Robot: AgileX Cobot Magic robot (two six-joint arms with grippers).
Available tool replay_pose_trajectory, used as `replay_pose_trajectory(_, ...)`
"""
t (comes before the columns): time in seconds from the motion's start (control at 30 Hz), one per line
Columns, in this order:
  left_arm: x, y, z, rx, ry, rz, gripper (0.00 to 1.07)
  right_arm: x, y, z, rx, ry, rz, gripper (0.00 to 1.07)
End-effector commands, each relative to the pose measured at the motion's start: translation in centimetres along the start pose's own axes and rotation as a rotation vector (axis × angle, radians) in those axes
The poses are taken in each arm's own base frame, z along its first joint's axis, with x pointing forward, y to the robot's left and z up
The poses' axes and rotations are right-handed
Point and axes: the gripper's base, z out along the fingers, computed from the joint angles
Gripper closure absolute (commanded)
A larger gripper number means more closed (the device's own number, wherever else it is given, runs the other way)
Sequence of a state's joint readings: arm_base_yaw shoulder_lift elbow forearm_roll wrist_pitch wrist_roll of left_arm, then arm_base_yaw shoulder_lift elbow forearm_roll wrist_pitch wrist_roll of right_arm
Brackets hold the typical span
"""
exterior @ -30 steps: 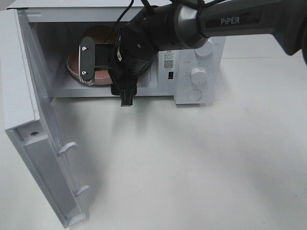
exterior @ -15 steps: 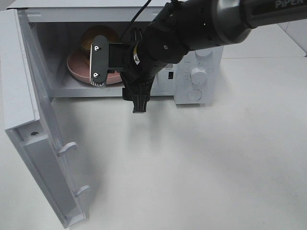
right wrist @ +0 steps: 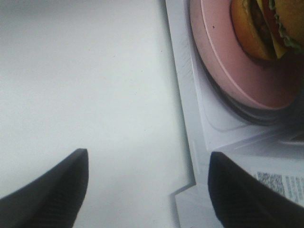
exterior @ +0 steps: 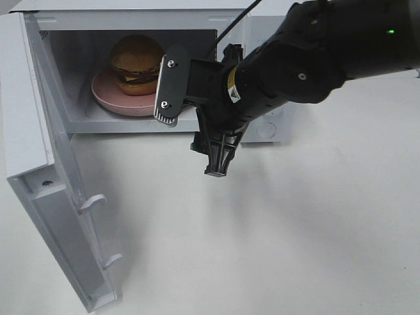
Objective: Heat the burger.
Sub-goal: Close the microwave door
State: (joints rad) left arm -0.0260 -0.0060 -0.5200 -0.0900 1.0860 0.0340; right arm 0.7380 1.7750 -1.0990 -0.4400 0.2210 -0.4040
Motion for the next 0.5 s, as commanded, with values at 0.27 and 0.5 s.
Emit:
replay_pose_trajectory(0.27, 0.1, 0.0, -0.2, -0.003, -0.028, -0.008, 0.09, 2.1, 1.6, -5.1, 0.012, -0.017, 0.239, 0.39)
replay_pose_trajectory(0.5, 0.1, 0.0, -0.2, -0.003, -0.028, -0.008, 0.09, 4.0, 3.2, -8.7, 0.021, -0.027, 0.398, 0.39)
